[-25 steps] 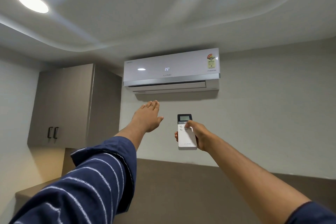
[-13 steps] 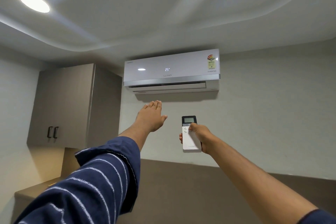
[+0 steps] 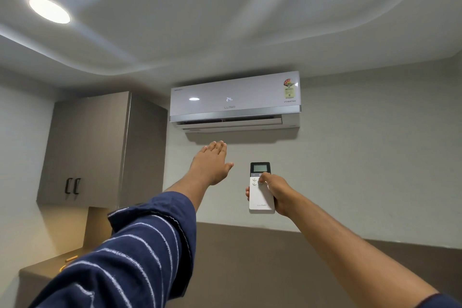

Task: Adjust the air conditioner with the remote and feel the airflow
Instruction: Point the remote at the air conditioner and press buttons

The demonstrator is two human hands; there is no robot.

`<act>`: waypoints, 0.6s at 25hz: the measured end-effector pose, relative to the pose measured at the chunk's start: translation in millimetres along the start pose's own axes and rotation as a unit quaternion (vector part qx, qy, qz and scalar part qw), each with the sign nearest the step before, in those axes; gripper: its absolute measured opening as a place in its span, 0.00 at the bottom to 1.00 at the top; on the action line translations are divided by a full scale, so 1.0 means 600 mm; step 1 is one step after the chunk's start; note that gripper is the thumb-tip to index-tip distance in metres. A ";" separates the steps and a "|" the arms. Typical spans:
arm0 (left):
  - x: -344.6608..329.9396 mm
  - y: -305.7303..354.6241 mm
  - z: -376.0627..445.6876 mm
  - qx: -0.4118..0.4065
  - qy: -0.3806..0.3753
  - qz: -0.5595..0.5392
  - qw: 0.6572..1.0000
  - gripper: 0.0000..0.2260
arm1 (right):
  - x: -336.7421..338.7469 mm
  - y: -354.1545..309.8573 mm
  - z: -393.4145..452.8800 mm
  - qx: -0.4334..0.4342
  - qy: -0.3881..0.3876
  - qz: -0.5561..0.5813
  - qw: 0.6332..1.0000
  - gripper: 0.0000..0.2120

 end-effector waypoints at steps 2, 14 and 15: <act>-0.001 -0.003 0.000 0.000 -0.003 0.001 1.000 0.30 | -0.003 -0.001 -0.001 0.000 -0.003 0.006 1.000 0.09; -0.026 -0.006 -0.006 0.011 -0.013 0.009 1.000 0.31 | -0.004 0.015 0.002 -0.016 0.002 -0.011 1.000 0.11; -0.027 -0.006 -0.006 0.010 -0.013 0.011 1.000 0.31 | -0.003 0.014 0.004 -0.011 0.004 -0.014 1.000 0.11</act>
Point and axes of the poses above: each hand's wrist, its own z-axis towards the middle knuckle, its own x-axis out of the back of the hand, y = z × x, the point moved 10 cm from there along z, towards the middle knuckle, and after that the axes turned 15 degrees about y, right-handed, at the moved point
